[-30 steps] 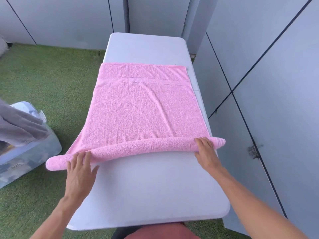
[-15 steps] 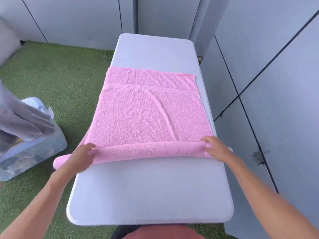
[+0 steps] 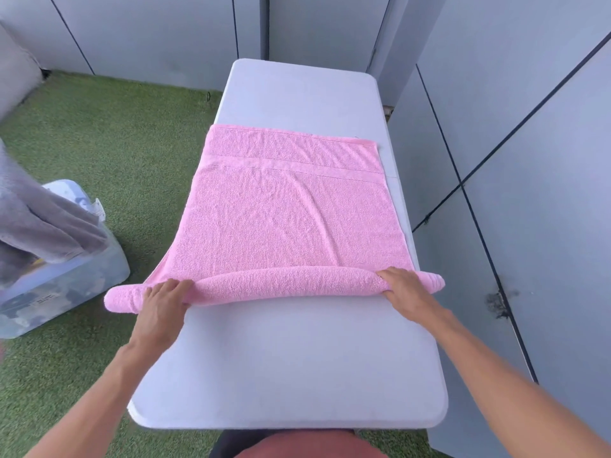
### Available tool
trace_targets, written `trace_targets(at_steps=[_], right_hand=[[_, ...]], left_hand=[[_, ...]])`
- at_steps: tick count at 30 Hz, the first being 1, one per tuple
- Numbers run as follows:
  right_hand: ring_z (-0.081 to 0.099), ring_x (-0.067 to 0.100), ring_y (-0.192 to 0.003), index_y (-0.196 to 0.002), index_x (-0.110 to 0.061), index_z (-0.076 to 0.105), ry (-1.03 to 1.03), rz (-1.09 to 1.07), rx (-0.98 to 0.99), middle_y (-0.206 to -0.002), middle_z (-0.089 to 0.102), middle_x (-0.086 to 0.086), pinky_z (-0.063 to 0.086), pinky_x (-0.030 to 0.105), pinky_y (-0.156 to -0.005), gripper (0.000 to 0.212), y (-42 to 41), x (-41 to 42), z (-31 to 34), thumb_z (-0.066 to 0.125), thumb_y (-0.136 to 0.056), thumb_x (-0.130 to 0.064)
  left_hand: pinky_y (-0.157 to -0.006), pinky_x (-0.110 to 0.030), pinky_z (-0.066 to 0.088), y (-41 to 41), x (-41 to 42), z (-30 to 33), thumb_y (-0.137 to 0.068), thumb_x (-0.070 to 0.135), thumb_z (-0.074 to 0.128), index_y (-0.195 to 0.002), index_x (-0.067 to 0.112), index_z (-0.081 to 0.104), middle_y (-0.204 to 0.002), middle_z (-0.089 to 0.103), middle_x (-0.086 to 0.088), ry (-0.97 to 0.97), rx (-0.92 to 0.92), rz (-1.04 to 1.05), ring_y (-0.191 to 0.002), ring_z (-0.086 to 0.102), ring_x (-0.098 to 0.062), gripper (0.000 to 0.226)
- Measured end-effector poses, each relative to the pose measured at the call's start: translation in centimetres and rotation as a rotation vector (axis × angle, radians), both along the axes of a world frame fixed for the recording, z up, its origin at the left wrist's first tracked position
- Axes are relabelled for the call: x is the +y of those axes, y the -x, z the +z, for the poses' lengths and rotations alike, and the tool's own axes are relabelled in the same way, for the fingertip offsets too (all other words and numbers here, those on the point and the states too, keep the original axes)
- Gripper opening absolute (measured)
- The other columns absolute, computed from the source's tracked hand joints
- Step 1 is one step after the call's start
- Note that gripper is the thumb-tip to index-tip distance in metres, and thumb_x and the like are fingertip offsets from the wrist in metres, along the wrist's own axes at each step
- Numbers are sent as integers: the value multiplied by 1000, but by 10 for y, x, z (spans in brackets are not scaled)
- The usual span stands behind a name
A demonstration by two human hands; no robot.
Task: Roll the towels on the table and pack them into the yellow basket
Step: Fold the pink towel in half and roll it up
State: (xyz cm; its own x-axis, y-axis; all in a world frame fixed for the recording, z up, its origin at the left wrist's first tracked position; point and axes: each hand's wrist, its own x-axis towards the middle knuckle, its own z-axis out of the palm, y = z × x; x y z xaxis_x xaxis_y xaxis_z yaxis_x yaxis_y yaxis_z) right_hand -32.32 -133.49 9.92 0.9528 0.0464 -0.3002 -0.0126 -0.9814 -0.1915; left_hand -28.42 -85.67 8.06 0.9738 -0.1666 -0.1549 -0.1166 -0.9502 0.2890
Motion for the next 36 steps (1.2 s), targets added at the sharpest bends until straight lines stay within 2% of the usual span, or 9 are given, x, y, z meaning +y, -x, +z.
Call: trace_targets(at_steps=[4, 6, 10, 14, 17, 21, 28, 32, 36], right_hand=[[51, 20, -92, -85, -27, 54, -61, 38, 413, -92, 53, -3, 40, 27, -71, 11, -25, -7, 33, 62, -90, -22], [54, 22, -98, -95, -27, 59, -91, -34, 376, -102, 57, -1, 45, 31, -79, 13, -30, -8, 29, 65, -85, -21], [52, 24, -112, -125, -27, 58, -27, -158, -185, -117, 59, -3, 40, 45, -96, 42, -9, 9, 6, 59, -86, -12], [46, 26, -124, -127, -14, 54, 103, -87, -357, -127, 54, 1, 26, 48, -103, 37, 21, 24, -15, 56, -92, -27], [46, 29, -125, -132, -10, 50, 158, -63, -254, -129, 52, 4, 25, 48, -105, 59, 27, 20, -29, 73, -79, -26], [54, 28, -114, -124, -12, 57, 114, -107, -235, -115, 62, 3, 33, 40, -99, 47, 8, 20, -20, 68, -79, -4], [56, 23, -112, -121, -15, 59, -180, -161, 259, -120, 60, 3, 43, 32, -93, 33, -25, 0, 19, 60, -89, -14], [51, 27, -120, -124, -14, 58, -165, -235, -256, -124, 60, 4, 38, 44, -104, 38, -17, 16, 0, 53, -88, -3], [38, 29, -135, -138, -14, 45, -9, -122, -239, -140, 48, 3, 27, 50, -112, 56, 5, 23, -21, 63, -88, -29]], left_hand=[[-90, -33, 40, -18, 12, 24, -87, 14, 66, -127, 12, 56, -119, 61, -9, 52, 338, -52, -107, 56, -28, 41], [-87, -34, 44, -21, 19, 29, -88, 15, 65, -129, 18, 56, -121, 61, -5, 193, 445, 23, -103, 59, -23, 42], [-91, -47, 42, -3, 17, 22, -88, 4, 61, -117, 17, 65, -114, 58, -14, 305, -20, 303, -106, 54, -37, 32], [-99, -56, 36, 36, 4, -2, -88, 15, 65, -120, 12, 62, -118, 56, -14, 98, -261, 115, -109, 50, -42, 32], [-116, -48, 10, 38, 7, -21, -85, 27, 68, -134, 7, 48, -132, 47, -15, 57, -191, -6, -127, 42, -40, 56], [-92, -57, 40, 10, 10, -13, -75, -6, 72, -120, 3, 59, -114, 59, -17, 95, -32, 29, -106, 54, -44, 47], [-92, -29, 39, -36, 20, 38, -91, 11, 59, -132, 11, 51, -128, 59, -7, 87, 457, -33, -113, 54, -23, 42], [-93, -47, 42, -28, 16, 26, -85, -6, 58, -117, 7, 63, -115, 60, -19, 198, -3, 118, -104, 56, -38, 35], [-98, -57, 39, 6, 9, -9, -81, 10, 72, -129, 2, 52, -129, 52, -19, 96, -136, -24, -120, 49, -41, 53]])
